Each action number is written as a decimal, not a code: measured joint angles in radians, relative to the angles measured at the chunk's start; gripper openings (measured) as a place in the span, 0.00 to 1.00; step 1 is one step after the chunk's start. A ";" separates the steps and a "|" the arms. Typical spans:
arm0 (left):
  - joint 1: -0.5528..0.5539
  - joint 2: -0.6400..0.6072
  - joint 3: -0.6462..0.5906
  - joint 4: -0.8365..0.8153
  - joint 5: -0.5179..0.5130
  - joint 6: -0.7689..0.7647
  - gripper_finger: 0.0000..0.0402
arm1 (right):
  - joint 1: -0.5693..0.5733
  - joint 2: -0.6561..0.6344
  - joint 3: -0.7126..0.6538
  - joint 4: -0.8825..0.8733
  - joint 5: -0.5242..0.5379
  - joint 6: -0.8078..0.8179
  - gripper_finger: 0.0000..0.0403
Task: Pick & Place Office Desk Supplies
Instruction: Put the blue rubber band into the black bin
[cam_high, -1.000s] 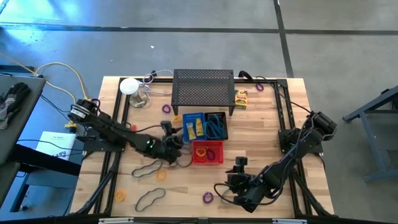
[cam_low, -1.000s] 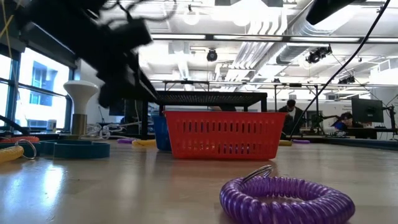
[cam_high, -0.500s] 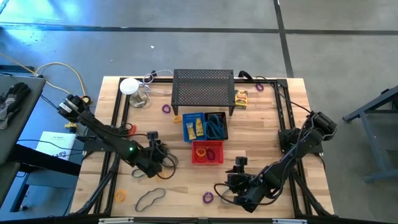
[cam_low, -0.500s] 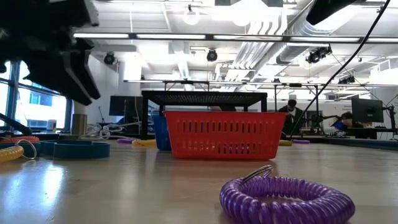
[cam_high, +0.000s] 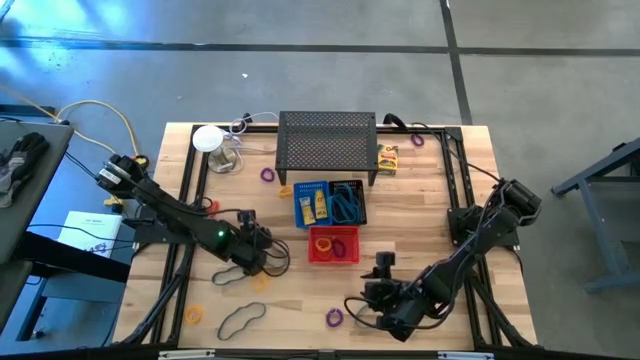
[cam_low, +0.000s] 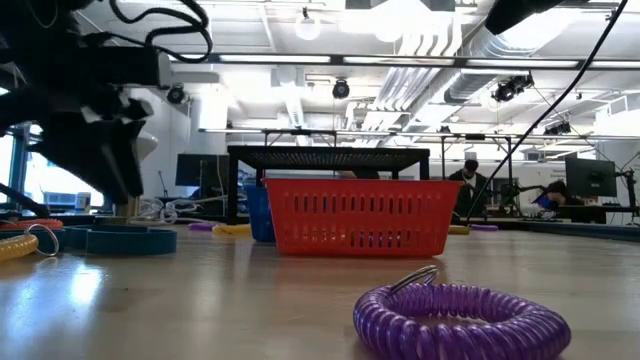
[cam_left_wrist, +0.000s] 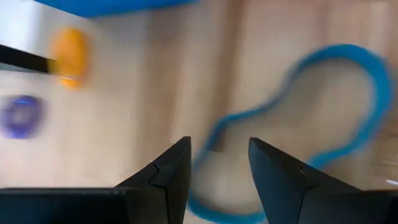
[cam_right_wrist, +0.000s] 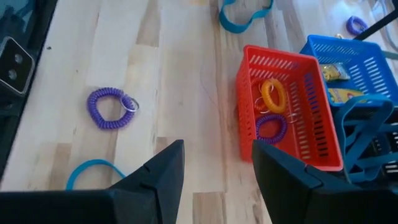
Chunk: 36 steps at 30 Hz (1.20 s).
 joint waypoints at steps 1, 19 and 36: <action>0.004 0.000 0.000 0.006 0.020 0.000 0.38 | 0.000 0.000 0.000 -0.001 0.000 -0.008 0.44; 0.044 0.000 -0.001 -0.002 0.022 0.003 0.38 | -0.033 0.000 0.000 0.029 -0.009 -0.137 0.44; 0.062 0.000 -0.070 0.008 0.061 -0.012 0.38 | -0.046 0.000 -0.030 0.086 -0.054 -0.138 0.44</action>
